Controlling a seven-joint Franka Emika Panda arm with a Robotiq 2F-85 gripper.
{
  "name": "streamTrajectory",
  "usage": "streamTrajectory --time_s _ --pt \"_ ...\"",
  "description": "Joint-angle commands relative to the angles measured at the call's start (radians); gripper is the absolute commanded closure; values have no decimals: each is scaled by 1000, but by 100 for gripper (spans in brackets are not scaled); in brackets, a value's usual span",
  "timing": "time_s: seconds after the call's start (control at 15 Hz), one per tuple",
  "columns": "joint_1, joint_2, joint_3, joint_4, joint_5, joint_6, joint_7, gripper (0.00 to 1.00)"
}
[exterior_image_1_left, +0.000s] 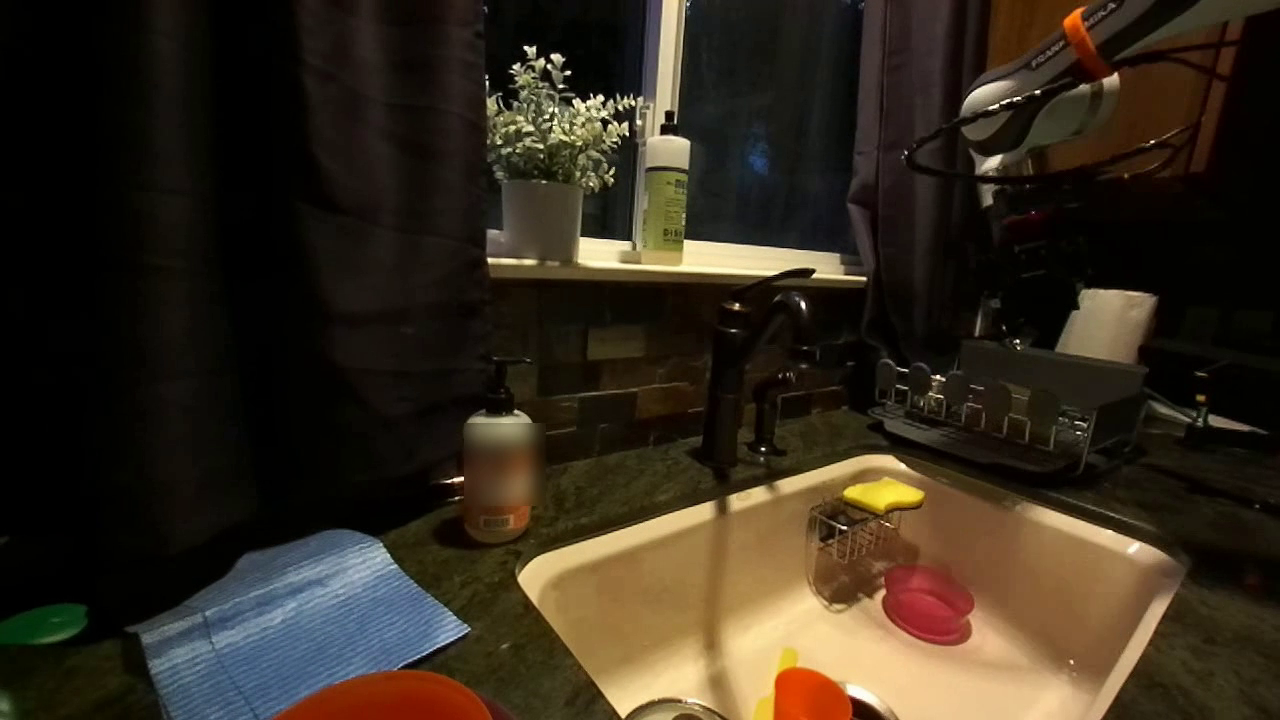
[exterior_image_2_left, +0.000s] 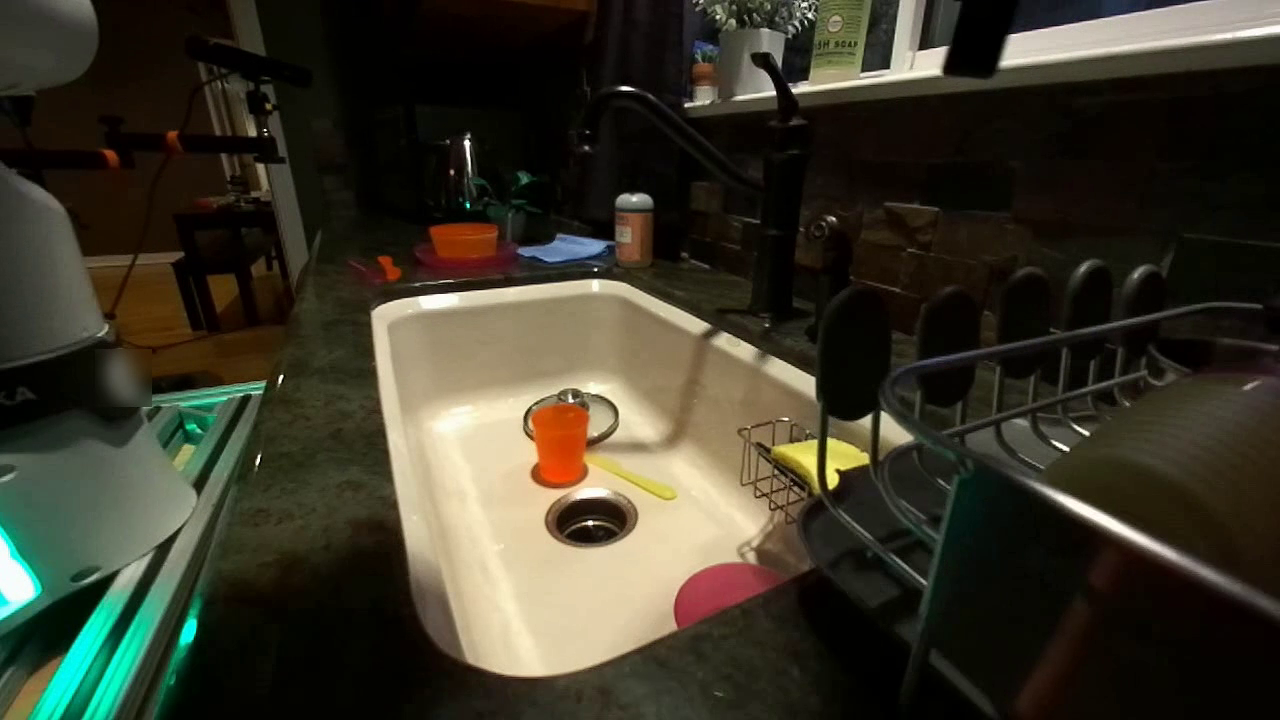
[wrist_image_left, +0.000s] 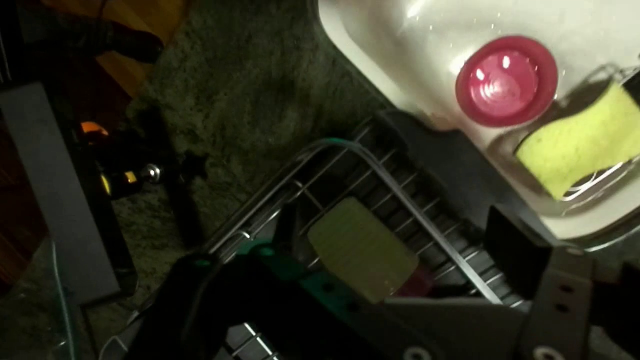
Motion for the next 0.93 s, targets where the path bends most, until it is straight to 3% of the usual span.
streamTrajectory --time_s 0.0,0.27,0.33,0.87 --pt "18 -136 36 -134 17 -75 -133 0" --pt "33 -224 63 -259 31 -150 -281 0" --pt "23 -156 62 -164 18 -141 -216 0" --pt "40 -238 80 -274 0 -133 -287 0"
